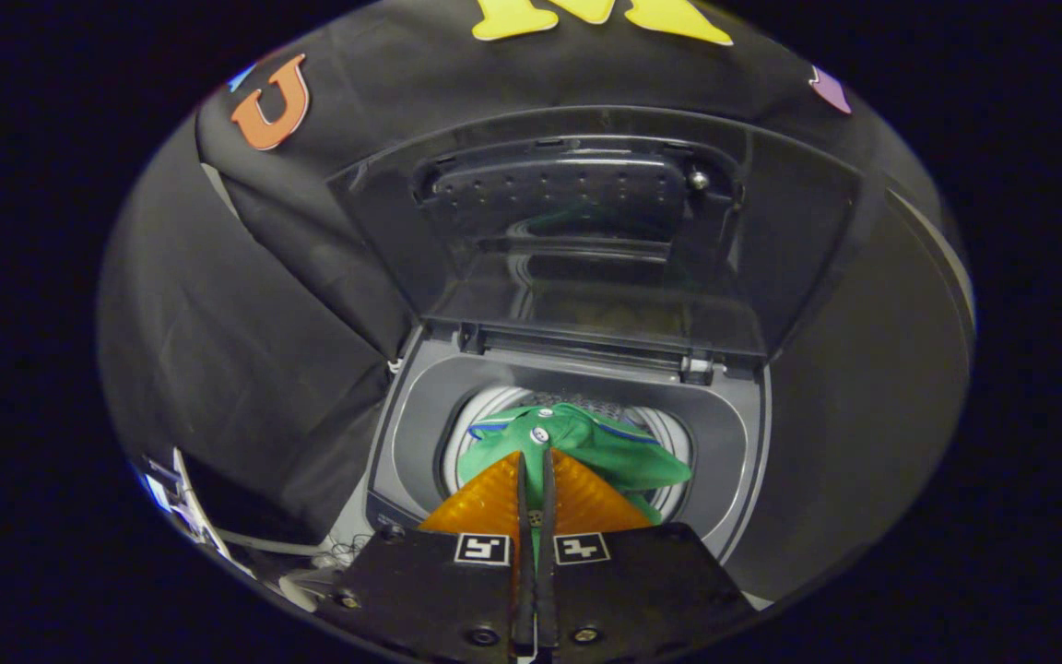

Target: Put the clothes into the washing machine and then close the washing machine lid.

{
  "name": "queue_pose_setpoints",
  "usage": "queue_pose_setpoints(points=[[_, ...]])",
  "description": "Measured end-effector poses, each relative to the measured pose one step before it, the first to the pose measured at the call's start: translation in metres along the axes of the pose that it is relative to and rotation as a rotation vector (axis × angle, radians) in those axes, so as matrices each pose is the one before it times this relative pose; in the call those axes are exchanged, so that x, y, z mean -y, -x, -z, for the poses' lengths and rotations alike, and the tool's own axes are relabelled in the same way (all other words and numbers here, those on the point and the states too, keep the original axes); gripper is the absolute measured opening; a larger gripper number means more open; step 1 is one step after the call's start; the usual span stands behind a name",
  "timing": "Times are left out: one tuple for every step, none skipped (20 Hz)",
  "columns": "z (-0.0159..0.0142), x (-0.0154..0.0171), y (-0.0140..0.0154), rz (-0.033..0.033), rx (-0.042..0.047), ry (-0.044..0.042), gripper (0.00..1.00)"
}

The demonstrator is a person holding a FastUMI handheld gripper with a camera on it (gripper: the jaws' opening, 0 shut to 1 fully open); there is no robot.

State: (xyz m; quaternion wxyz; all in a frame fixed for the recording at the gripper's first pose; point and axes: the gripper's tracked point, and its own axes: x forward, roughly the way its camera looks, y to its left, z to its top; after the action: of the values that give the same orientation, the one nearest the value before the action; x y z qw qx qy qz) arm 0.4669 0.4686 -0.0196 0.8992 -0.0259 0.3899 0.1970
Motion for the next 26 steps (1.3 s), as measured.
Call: queue_pose_setpoints(points=[[-0.00022, 0.00133, 0.00302, 0.00786, 0.0015, 0.00023, 0.05], [-0.00112, 0.00098, 0.00122, 0.00409, 0.00321, 0.00141, 0.05], [0.00004, 0.00125, -0.00005, 0.00666, 0.00047, -0.00122, 0.04], [0.00062, 0.00115, -0.00022, 0.00488, -0.00285, -0.00307, 0.05], [0.00151, -0.00061, 0.00047, -0.0034, -0.0044, -0.00281, 0.05], [0.00155, -0.00047, -0.00037, 0.00109, -0.00208, -0.00336, 0.04], [0.00136, 0.0005, -0.00119, 0.00241, -0.00116, -0.00176, 0.04], [0.00193, 0.00129, 0.00035, 0.00242, -0.00479, -0.00471, 0.05], [0.00212, 0.00007, -0.00048, -0.00066, -0.00579, -0.0049, 0.05], [-0.00038, -0.00179, 0.00031, -0.01362, 0.00484, -0.0085, 0.06], [0.00123, -0.00022, 0.00159, 0.00485, 0.01475, -0.00458, 0.13], [-0.00376, 0.00269, 0.00397, 0.02313, 0.01913, -0.00434, 0.31], [0.0004, 0.00286, -0.00008, 0.01132, 0.0126, 0.00217, 0.5], [0.00084, 0.00348, 0.00205, 0.01365, 0.01255, -0.00093, 0.68], [0.00302, 0.00289, 0.00329, 0.01394, 0.00522, 0.00414, 0.87], [0.00083, 0.00119, 0.00372, 0.00804, 0.00254, 0.00292, 0.87], [0.00387, -0.00026, 0.00198, -0.00214, -0.0019, -0.0017, 0.84], [0.00188, 0.00192, 0.00242, 0.00109, -0.00084, -0.00367, 0.85], [0.00205, 0.00318, 0.00235, 0.00726, 0.00486, -0.0005, 0.85], [0.00114, 0.00267, 0.00379, 0.00594, 0.0068, 0.00084, 0.85], [0.00239, 0.00303, 0.00231, 0.01304, 0.00362, 0.00368, 0.85], [-0.00079, 0.00097, 0.00478, 0.00163, 0.0108, 0.00403, 0.85], [0.0016, 0.00296, 0.00759, 0.0055, 0.0103, 0.00361, 0.85], [-0.0002, 0.0025, 0.00861, 0.00589, 0.01187, 0.00645, 0.85], [-0.00084, 0.00206, 0.00754, 0.0077, 0.01713, 0.00433, 0.85], [-0.00188, 0.00215, 0.00845, 0.00578, 0.0183, 0.0096, 0.85]])
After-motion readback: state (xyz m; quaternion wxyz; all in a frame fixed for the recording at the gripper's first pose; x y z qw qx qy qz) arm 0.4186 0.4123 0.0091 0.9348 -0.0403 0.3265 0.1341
